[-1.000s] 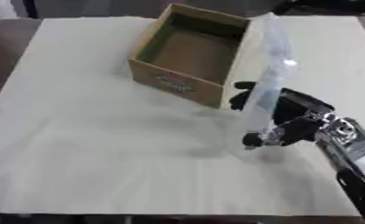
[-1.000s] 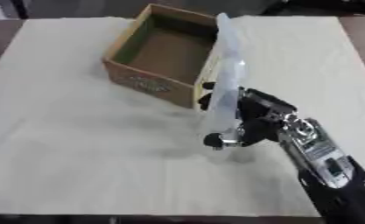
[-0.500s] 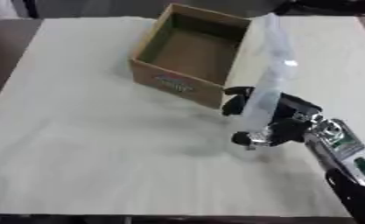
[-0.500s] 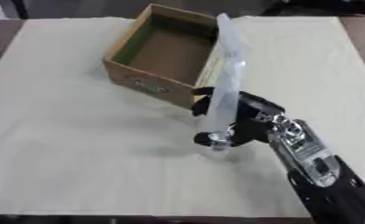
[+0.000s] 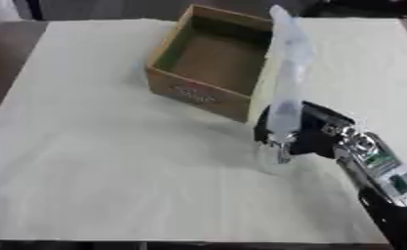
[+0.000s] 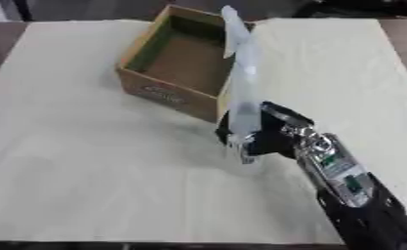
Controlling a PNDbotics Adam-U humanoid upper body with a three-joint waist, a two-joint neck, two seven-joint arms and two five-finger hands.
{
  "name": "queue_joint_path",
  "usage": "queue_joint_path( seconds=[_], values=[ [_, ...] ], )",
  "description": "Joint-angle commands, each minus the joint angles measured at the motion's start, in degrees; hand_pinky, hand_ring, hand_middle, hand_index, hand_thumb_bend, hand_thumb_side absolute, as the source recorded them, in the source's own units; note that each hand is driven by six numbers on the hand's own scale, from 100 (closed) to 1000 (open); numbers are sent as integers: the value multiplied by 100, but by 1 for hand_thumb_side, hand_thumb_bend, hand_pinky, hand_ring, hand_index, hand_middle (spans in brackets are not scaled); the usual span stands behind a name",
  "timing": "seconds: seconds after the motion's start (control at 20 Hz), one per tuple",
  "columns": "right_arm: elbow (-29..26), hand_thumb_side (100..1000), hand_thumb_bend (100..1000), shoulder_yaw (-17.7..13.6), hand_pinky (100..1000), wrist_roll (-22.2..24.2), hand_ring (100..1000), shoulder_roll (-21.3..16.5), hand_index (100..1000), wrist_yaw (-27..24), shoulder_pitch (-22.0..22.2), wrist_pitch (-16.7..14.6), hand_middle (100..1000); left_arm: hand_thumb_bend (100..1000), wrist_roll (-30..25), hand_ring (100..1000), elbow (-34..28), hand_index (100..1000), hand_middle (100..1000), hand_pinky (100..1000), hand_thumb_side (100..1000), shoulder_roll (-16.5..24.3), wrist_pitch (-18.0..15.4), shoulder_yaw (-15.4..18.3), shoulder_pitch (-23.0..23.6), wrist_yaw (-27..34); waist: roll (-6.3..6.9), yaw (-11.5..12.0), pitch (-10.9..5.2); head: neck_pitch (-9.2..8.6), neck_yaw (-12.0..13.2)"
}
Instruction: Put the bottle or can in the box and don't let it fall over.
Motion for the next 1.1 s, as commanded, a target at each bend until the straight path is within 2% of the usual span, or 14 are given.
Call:
queue_joint_path(
  seconds=[0.05,0.2,0.3,0.6,0.95,1.0,1.05,1.1],
  values=[
    [-54,100,163,47,788,-7,203,-10,196,-47,-56,-25,100,879,10,738,-87,787,708,830,144,90,-20,98,-29,26,9,6,-66,-62,13],
    [-104,100,225,66,741,68,147,-12,137,-147,-67,-58,100,877,11,738,-83,787,708,830,144,89,-22,102,-28,27,8,3,-67,-64,21],
    [-144,100,228,65,727,86,135,-23,129,-197,-83,-75,100,876,10,738,-80,787,708,830,144,94,-23,105,-28,27,9,1,-70,-66,25],
    [-369,100,229,1,751,-87,140,-82,130,-324,-228,-57,100,873,8,738,-73,787,708,830,145,107,-32,118,-20,25,4,-10,-84,-56,47],
    [-691,100,223,-167,784,-497,160,-174,132,-722,-743,145,100,872,3,738,-68,787,709,831,144,130,-40,131,-9,19,-6,-11,-111,-35,85],
    [-731,100,183,-200,788,-546,163,-180,132,-792,-850,170,100,872,4,737,-67,787,709,831,144,132,-42,134,-9,18,-8,-8,-116,-32,89],
    [-763,100,221,-229,790,-591,165,-185,133,-858,-955,193,100,871,4,737,-66,787,709,831,144,134,-43,136,-10,17,-9,-5,-118,-30,93],
    [-787,100,219,-258,792,-635,168,-187,133,-917,-1066,214,100,871,4,737,-65,787,708,831,144,136,-44,138,-10,16,-9,0,-122,-27,99]
  ],
)
